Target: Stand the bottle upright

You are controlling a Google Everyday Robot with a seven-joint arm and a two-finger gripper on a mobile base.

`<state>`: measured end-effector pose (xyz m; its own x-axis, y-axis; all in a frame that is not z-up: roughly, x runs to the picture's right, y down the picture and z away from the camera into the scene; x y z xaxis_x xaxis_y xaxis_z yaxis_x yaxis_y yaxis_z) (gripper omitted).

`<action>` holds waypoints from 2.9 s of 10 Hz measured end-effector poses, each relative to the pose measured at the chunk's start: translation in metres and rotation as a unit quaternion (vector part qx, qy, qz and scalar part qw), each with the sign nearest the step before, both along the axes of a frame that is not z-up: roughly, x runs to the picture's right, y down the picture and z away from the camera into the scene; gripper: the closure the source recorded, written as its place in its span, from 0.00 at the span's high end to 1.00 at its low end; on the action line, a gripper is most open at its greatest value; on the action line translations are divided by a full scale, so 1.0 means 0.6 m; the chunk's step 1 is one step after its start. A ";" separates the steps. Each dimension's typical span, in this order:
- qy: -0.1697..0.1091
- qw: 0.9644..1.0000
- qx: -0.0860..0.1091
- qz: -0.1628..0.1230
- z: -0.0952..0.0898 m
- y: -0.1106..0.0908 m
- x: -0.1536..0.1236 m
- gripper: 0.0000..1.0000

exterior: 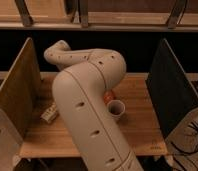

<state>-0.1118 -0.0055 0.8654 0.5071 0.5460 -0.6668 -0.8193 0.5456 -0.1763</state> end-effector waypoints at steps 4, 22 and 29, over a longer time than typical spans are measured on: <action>0.000 1.000 0.000 0.000 0.000 0.000 0.000 0.80; 0.019 0.999 0.025 0.041 0.007 -0.011 0.002 0.80; 0.145 0.933 0.110 0.312 0.030 -0.023 0.033 0.80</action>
<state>-0.0920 -0.0192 0.8836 -0.1387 0.8149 -0.5628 -0.9853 -0.0563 0.1613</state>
